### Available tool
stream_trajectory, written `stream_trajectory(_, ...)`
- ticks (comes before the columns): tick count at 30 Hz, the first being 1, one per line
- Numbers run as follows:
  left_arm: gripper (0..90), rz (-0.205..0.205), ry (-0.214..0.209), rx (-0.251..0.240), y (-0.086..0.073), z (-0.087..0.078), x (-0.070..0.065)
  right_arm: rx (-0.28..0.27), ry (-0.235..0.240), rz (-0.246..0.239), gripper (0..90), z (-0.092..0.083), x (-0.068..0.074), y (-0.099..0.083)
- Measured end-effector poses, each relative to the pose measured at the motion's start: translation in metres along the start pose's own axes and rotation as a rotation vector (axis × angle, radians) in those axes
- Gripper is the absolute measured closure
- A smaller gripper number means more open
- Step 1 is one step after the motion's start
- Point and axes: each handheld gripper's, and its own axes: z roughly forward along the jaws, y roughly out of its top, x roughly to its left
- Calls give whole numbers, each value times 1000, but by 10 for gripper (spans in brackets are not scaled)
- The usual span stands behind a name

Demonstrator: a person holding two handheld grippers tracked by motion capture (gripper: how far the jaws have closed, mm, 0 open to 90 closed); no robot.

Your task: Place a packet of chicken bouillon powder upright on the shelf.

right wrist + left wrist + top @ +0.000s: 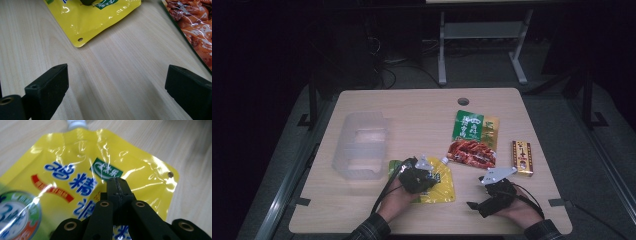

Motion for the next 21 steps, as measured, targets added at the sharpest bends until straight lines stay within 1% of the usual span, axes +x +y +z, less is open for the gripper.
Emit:
stream_trajectory(1,900,18,17,13,2,0,-2,0,-1,0,45,0,0,0)
stream_trajectory(2,900,25,23,14,3,1,-4,-1,-2,1,45,0,0,0)
stream_trajectory(4,900,19,18,7,4,3,-5,-3,-1,3,46,0,0,0)
stream_trajectory(6,900,32,17,7,7,5,-8,-3,0,2,46,0,0,0)
stream_trajectory(10,900,48,-1,7,13,11,-14,-5,-1,4,46,-1,0,0)
stream_trajectory(13,900,55,-29,2,17,16,-21,-8,3,5,46,-2,0,0)
stream_trajectory(16,900,59,-50,-6,20,19,-28,-9,4,4,46,-2,0,0)
stream_trajectory(18,900,71,-60,-6,20,20,-31,-9,6,3,46,-2,0,0)
stream_trajectory(19,900,61,-90,-5,20,21,-33,-9,6,3,46,-2,0,0)
stream_trajectory(20,900,72,-96,-2,20,21,-34,-9,6,2,46,-2,0,0)
stream_trajectory(21,900,84,-92,-11,21,20,-34,-9,8,2,46,-2,0,-1)
